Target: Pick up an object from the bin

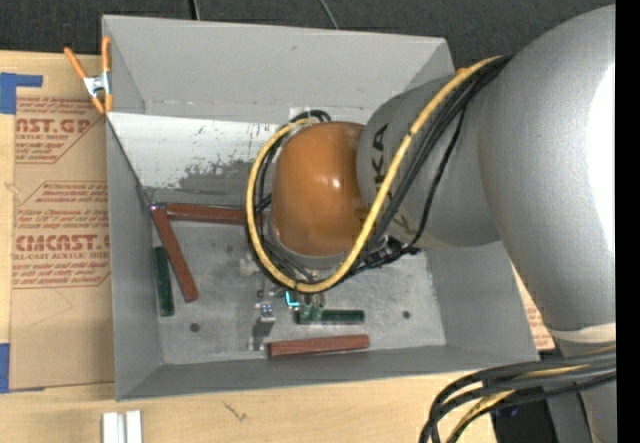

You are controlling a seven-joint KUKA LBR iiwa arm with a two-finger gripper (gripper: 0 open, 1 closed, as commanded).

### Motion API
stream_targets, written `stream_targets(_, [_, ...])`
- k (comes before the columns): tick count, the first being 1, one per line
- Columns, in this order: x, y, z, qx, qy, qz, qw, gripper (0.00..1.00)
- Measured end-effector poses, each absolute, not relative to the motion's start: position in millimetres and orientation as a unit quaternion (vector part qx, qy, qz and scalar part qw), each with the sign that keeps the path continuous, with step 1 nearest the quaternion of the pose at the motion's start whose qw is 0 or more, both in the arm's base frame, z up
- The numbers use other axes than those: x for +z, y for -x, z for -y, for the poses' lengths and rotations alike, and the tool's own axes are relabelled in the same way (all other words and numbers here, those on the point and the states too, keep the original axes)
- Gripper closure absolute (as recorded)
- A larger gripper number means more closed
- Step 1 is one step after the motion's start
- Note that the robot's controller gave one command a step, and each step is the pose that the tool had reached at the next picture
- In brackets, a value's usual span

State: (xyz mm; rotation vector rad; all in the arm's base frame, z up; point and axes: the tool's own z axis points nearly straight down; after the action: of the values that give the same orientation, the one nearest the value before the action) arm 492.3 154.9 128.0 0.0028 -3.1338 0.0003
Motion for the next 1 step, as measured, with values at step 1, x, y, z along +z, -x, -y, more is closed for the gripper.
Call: stream_targets(1, [131.6, -494.5, -154.4, -0.001, 0.0, 1.0, 0.0, 0.0])
